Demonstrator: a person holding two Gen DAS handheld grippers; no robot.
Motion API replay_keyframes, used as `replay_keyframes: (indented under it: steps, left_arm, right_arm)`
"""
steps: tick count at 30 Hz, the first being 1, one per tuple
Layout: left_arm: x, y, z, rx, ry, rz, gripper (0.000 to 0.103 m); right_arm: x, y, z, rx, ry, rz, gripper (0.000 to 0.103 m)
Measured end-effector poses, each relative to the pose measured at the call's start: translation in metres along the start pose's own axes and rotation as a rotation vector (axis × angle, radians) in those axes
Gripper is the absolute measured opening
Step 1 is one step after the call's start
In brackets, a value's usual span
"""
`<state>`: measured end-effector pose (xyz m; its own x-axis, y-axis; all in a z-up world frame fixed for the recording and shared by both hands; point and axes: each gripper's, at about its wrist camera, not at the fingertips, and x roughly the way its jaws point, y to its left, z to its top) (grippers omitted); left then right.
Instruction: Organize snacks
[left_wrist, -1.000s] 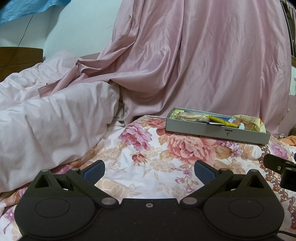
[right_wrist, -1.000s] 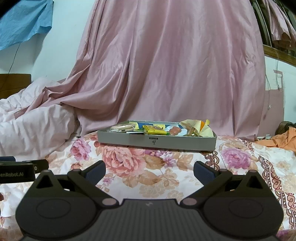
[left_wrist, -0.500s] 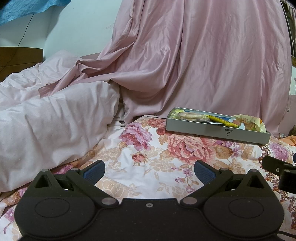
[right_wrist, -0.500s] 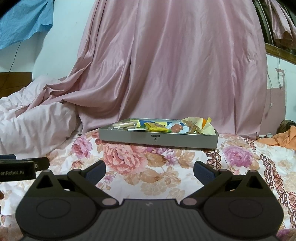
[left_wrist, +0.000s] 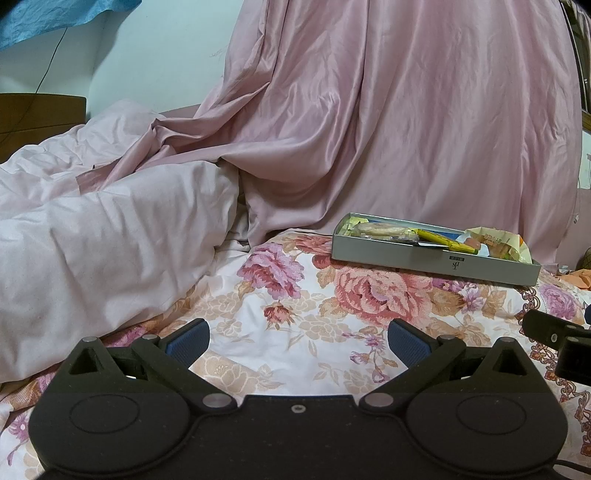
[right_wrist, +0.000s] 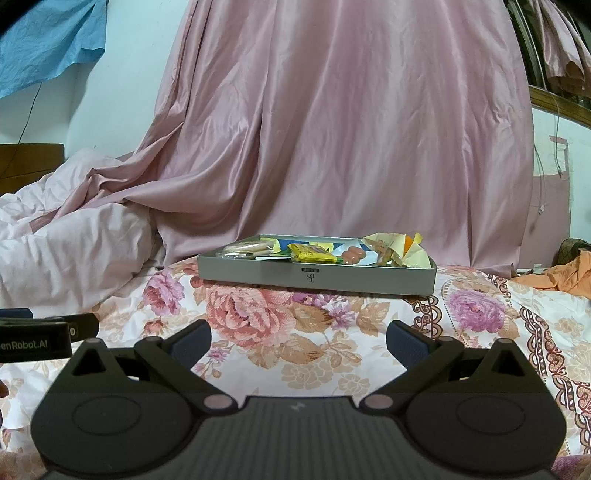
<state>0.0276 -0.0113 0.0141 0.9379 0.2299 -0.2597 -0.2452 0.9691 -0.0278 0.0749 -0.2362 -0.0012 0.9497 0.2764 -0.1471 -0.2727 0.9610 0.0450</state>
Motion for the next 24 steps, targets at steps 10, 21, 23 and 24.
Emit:
replay_keyframes:
  steps: [10, 21, 23, 24]
  left_arm:
    - [-0.0001, -0.0001, 0.0005, -0.001, 0.002, 0.001, 0.102]
    - [-0.0003, 0.0005, -0.0008, -0.001, 0.001, 0.001, 0.102]
    - [-0.0001, 0.0004, -0.0007, 0.0, 0.002, 0.0, 0.102]
    - [-0.0001, 0.0004, -0.0006, 0.0, 0.002, 0.001, 0.102]
  right_arm:
    - [-0.0002, 0.0005, -0.0002, 0.0, 0.002, 0.0, 0.103]
    - [0.0, 0.0014, -0.0019, 0.0, 0.006, 0.001, 0.103]
    - [-0.0002, 0.0018, -0.0026, 0.0, 0.006, 0.002, 0.103]
    - [0.0001, 0.0019, -0.0026, 0.0, 0.006, 0.002, 0.103]
